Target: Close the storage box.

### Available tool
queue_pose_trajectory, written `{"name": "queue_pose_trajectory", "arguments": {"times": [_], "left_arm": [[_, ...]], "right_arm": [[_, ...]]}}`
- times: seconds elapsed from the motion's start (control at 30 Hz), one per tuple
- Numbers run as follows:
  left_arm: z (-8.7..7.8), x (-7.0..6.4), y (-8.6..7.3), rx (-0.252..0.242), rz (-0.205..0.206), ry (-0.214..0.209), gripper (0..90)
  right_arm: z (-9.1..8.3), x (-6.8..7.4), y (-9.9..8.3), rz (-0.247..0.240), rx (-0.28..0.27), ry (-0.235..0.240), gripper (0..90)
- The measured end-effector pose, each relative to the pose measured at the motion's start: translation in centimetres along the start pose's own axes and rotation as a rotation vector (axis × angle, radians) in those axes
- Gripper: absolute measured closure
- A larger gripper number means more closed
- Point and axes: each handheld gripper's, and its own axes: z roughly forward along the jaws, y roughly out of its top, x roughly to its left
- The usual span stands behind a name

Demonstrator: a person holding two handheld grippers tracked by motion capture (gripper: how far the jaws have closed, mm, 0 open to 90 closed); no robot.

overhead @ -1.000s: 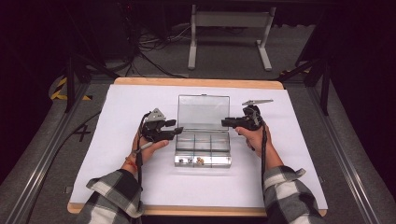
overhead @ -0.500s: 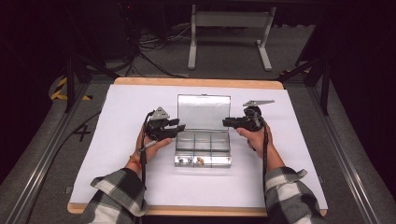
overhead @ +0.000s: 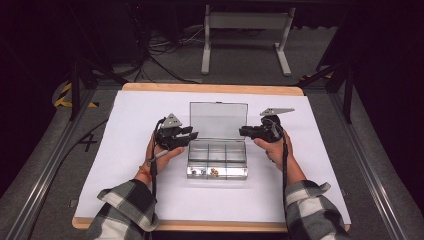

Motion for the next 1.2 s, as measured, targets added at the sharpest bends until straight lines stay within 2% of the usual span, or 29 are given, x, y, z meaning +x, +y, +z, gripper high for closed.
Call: {"name": "queue_pose_trajectory", "arguments": {"times": [0.23,0.43,0.53,0.63,0.8,0.93,1.2], "left_arm": [[-0.4,-0.1,0.5,-0.009,0.008,0.001,67.8],[-0.7,-0.1,0.6,-0.026,0.008,0.001,68.9],[-0.9,-0.2,0.7,-0.046,0.012,0.012,70.0],[-1.0,-0.5,0.9,-0.045,0.025,0.024,70.5],[-1.6,-0.6,1.0,-0.072,0.029,0.030,72.9],[-1.8,-0.7,1.2,-0.056,0.039,0.036,77.6],[-2.1,-0.9,1.3,-0.056,0.043,0.036,77.9]], "right_arm": [[-0.3,0.4,-0.1,-0.011,-0.006,-0.002,74.3],[-0.4,1.0,0.1,-0.048,-0.008,-0.028,72.2],[-0.5,1.2,0.2,-0.066,-0.025,-0.035,72.2],[-0.6,1.4,0.2,-0.079,-0.024,-0.047,72.7],[-1.0,1.7,0.2,-0.110,-0.054,-0.057,74.6],[-1.3,2.0,0.2,-0.128,-0.052,-0.063,75.3],[-1.7,2.3,-0.1,-0.148,-0.065,-0.070,75.5]]}}
